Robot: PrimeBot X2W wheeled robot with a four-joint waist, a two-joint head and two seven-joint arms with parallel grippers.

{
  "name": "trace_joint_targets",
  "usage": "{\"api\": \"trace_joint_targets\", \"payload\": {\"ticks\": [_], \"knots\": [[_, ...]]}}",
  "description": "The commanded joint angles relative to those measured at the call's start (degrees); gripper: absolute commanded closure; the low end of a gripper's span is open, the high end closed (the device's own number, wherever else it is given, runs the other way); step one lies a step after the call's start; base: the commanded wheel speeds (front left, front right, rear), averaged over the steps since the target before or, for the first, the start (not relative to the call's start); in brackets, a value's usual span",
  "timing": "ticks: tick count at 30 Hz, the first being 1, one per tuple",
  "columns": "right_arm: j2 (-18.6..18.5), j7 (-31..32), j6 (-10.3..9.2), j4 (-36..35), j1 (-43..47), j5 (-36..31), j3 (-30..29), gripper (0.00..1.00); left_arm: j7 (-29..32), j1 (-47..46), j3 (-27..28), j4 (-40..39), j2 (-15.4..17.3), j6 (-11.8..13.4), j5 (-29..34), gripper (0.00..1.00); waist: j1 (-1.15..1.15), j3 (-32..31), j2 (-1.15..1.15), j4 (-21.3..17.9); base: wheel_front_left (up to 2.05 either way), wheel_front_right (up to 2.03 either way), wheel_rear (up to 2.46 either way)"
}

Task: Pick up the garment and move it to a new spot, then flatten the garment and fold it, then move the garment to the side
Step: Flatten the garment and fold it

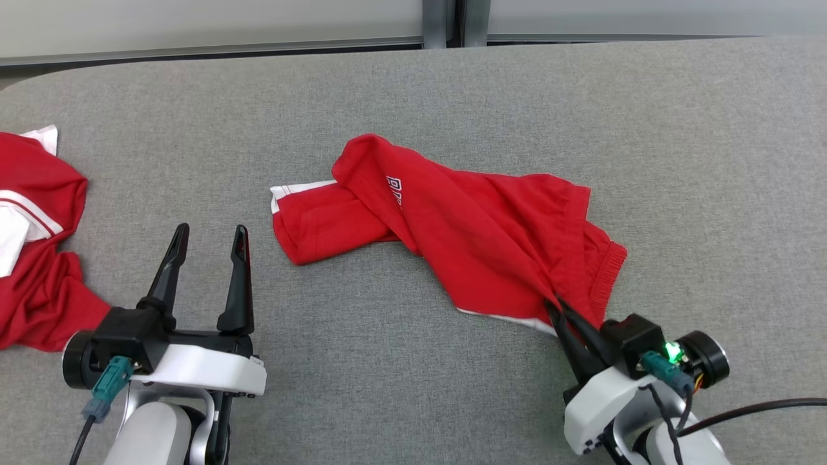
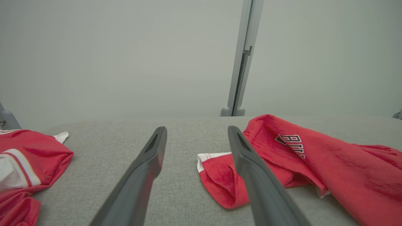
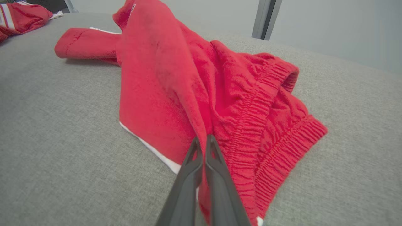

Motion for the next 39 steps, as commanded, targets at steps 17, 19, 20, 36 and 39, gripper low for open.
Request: {"api": "trace_joint_targets", "payload": {"ticks": [17, 19, 20, 36, 39], "knots": [[-1.9, 2.3, -0.02, -4.8, -10.4, 6.6, -7.8, 1.00, -0.7, -4.6, -1.3, 0.7, -1.0, -1.1, 0.3, 0.00, 0.00, 4.8, 0.00, 2.0, 0.00, 0.00, 0.00], [-2.5, 2.9, -0.02, -3.5, -12.3, 7.2, -8.7, 1.00, -0.7, -5.3, -1.7, 0.9, -1.4, -1.3, 0.5, 0.00, 0.00, 5.6, 0.00, 2.7, 0.00, 0.00, 0.00], [-2.5, 3.0, -0.02, -2.8, -13.5, 7.7, -9.2, 1.00, -0.8, -5.6, -1.9, 1.2, -1.5, -1.3, 0.5, 0.00, 0.00, 6.0, 0.00, 2.9, 0.00, 0.00, 0.00], [-1.3, -9.3, -0.02, 4.6, -18.9, 10.5, -10.3, 0.00, -1.0, -6.3, -2.4, 3.1, -2.1, -2.2, 1.3, 0.00, 0.00, 5.8, 0.00, 2.5, 0.00, 0.00, 0.00], [-1.6, -12.2, -0.02, 2.1, -16.4, 10.5, -10.4, 0.00, -1.0, -5.5, -2.2, 3.0, -2.0, -2.2, 1.5, 0.00, 0.00, 4.5, 0.00, 1.8, 0.00, 0.00, 0.00]]}}
